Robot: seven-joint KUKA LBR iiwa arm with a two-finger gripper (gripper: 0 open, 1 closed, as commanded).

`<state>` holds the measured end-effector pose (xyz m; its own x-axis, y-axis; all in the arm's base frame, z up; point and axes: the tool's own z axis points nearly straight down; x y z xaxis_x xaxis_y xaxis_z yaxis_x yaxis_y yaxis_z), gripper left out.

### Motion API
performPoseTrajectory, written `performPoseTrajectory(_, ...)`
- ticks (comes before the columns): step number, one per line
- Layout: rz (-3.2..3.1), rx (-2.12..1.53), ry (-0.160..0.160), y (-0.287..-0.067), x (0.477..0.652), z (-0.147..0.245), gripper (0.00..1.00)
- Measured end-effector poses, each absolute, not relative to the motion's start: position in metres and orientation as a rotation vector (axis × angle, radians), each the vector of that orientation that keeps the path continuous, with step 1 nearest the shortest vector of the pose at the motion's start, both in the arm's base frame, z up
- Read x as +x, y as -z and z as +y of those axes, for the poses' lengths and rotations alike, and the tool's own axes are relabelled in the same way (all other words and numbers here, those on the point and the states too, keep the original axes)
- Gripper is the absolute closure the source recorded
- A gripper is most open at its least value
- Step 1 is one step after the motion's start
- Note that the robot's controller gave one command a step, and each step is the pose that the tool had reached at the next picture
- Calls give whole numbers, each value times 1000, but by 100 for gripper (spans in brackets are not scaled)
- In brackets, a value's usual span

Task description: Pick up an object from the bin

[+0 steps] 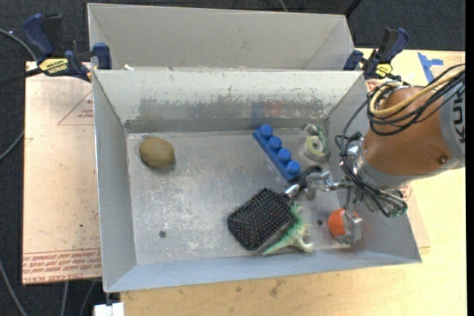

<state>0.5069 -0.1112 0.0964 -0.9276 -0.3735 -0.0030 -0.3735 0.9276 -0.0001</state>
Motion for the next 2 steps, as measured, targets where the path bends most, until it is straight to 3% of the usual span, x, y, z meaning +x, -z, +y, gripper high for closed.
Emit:
performPoseTrajectory(1,3051,-685,10,-78,492,-74,0)
performPoseTrajectory(2,3033,-733,5,-77,490,-46,0)
